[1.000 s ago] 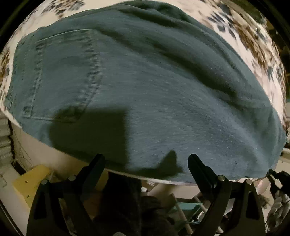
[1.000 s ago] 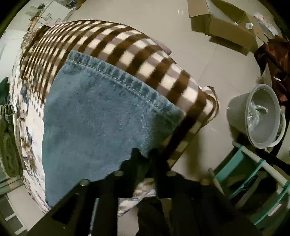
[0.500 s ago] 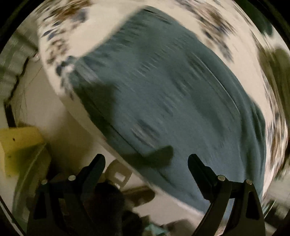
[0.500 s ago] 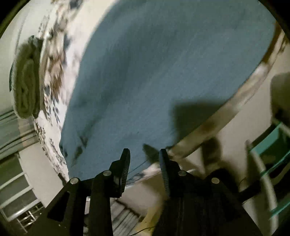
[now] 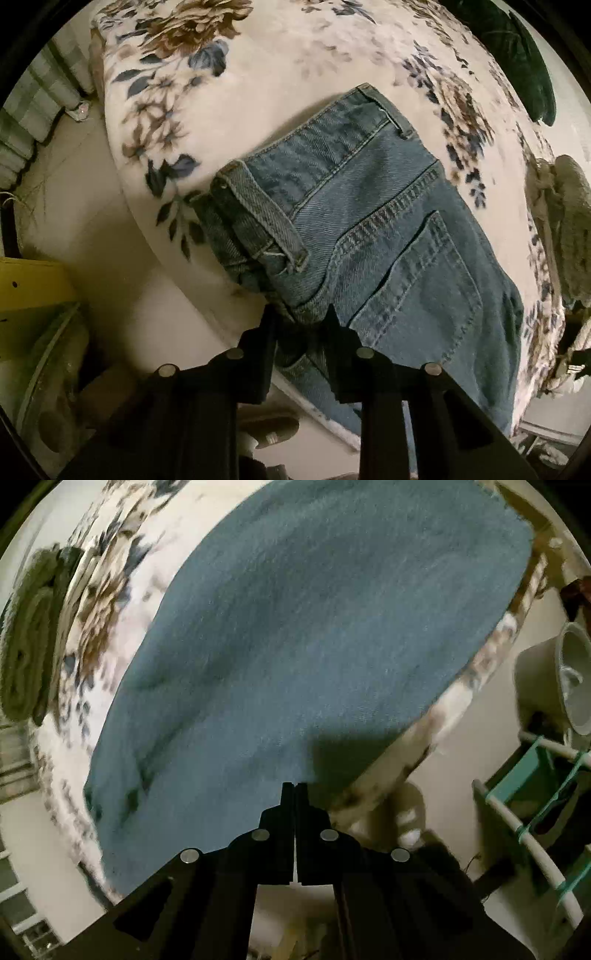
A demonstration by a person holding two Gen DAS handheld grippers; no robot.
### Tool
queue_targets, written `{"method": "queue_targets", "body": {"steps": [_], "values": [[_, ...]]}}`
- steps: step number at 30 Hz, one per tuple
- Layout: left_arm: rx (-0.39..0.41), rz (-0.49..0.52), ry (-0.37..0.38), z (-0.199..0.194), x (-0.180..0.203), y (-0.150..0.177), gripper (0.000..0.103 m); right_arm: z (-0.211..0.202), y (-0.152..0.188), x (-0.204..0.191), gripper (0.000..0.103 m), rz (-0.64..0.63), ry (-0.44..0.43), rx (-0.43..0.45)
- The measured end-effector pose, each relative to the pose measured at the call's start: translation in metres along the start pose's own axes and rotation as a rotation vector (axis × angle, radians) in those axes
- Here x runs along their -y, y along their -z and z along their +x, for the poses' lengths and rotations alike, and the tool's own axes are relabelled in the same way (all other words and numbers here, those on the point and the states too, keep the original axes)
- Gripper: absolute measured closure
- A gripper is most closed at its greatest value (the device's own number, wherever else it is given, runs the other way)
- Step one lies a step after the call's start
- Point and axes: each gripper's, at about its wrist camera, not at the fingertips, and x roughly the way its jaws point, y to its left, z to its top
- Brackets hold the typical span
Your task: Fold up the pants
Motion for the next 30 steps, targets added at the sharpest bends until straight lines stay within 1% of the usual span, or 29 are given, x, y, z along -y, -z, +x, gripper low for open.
{"method": "queue_targets", "body": {"steps": [1,2,3,4,5,6,8,9,10,11,12,13,14,16,21,23,24,26,27,28,29,30], "values": [[-0.009,0.007,0.007,0.0,-0.001,-0.001,0.082,0.002,0.0,0.002,0.102,0.004,-0.018,-0.043],[-0.016,0.013,0.01,0.0,-0.002,-0.003,0.082,0.002,0.0,0.004,0.102,0.008,-0.037,-0.063],[-0.022,0.014,0.012,-0.003,0.0,-0.018,0.082,0.004,0.0,0.008,0.098,0.012,-0.067,-0.095],[-0.03,0.015,0.013,-0.002,0.001,-0.02,0.082,0.009,0.0,0.009,0.089,0.017,-0.082,-0.123],[-0.034,0.02,0.01,0.0,0.003,-0.022,0.082,0.012,0.001,0.012,0.081,0.029,-0.081,-0.128],[-0.038,0.025,0.008,0.001,0.005,-0.024,0.082,0.015,0.001,0.014,0.07,0.05,-0.079,-0.125],[-0.042,0.027,0.005,0.003,0.007,-0.025,0.082,0.021,-0.002,0.021,0.07,0.086,-0.047,-0.114],[-0.043,0.026,0.007,0.003,0.007,-0.025,0.082,0.026,-0.003,0.022,0.07,0.114,-0.056,-0.106],[-0.043,0.026,0.008,0.003,0.008,-0.025,0.082,0.03,-0.004,0.024,0.073,0.143,-0.071,-0.098],[-0.044,0.028,0.007,0.001,0.008,-0.025,0.082,0.032,-0.004,0.022,0.08,0.157,-0.063,-0.079],[-0.042,0.031,0.006,-0.003,0.005,-0.022,0.082,0.033,-0.004,0.019,0.094,0.166,-0.058,-0.047],[-0.042,0.034,0.005,-0.004,0.005,-0.021,0.082,0.031,-0.003,0.016,0.098,0.153,-0.046,-0.034],[-0.044,0.039,0.004,-0.005,0.006,-0.022,0.082,0.028,-0.001,0.01,0.1,0.125,-0.02,-0.02],[-0.046,0.04,0.007,-0.004,0.007,-0.023,0.082,0.02,0.003,0.005,0.101,0.103,0.003,-0.009],[-0.057,0.043,-0.005,-0.001,0.005,-0.025,0.082,0.002,0.008,0.001,0.101,0.071,0.03,-0.015],[-0.073,0.049,-0.021,0.007,0.002,-0.026,0.082,0.007,0.005,0.004,0.101,0.076,0.041,-0.035],[-0.083,0.049,-0.031,0.011,0.0,-0.026,0.079,0.014,0.003,0.008,0.101,0.084,0.048,-0.048],[-0.099,0.064,-0.036,0.015,-0.001,-0.028,0.078,0.031,-0.002,0.015,0.1,0.085,0.063,-0.094],[-0.102,0.076,-0.044,0.013,0.001,-0.028,0.078,0.034,-0.006,0.014,0.097,0.068,0.074,-0.114],[-0.103,0.095,-0.058,0.009,0.005,-0.028,0.077,0.031,-0.007,0.012,0.089,0.053,0.082,-0.129],[-0.101,0.13,-0.083,0.002,0.011,-0.027,0.078,0.028,-0.008,0.009,0.084,0.035,0.09,-0.13],[-0.093,0.163,-0.105,-0.004,0.017,-0.026,0.075,0.02,-0.007,0.004,0.073,0.001,0.081,-0.117]]}}
